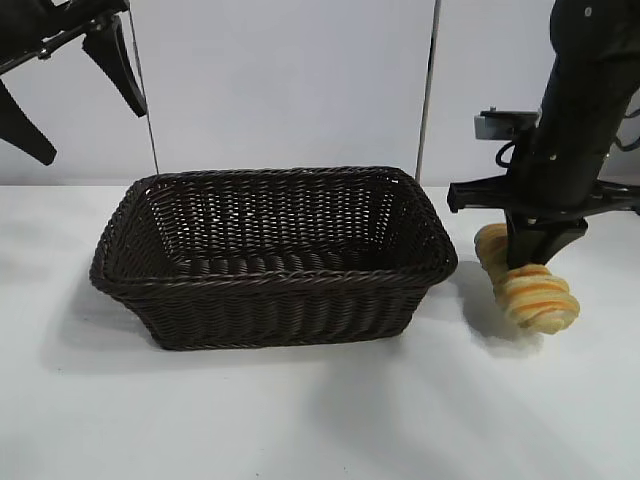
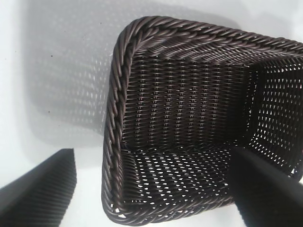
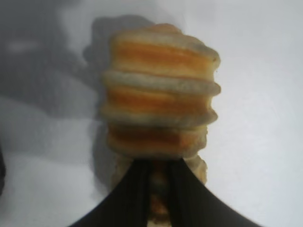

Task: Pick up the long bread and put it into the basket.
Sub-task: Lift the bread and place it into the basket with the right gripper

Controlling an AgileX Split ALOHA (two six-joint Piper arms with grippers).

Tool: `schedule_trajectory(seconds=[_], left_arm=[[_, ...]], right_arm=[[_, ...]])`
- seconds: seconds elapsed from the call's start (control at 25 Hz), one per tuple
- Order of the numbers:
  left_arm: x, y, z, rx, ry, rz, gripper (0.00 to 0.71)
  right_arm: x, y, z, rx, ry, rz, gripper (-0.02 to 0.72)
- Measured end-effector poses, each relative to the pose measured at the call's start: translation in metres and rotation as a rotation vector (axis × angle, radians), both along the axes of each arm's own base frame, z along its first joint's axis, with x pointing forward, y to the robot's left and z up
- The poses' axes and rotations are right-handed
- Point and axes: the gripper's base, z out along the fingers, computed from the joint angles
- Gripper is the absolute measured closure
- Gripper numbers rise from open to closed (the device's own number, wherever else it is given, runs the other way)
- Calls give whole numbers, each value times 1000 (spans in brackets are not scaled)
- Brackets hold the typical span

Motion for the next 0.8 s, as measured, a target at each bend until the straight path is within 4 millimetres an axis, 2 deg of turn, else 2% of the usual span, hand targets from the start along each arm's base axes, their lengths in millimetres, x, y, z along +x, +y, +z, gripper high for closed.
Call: schedule_trajectory(seconds=[0.24, 0.4, 0.6, 0.8], left_arm=[[0, 0, 0, 0, 0, 1, 82], [0, 0, 0, 0, -1, 2, 82], [0, 0, 0, 0, -2, 2, 82], [0, 0, 0, 0, -2, 2, 82]], right_arm=[[8, 1, 53, -6, -40, 17, 637], [12, 3, 80, -9, -60, 82, 637], [13, 12, 102, 35, -86, 269, 637], [10, 26, 109, 129, -119, 503, 637]])
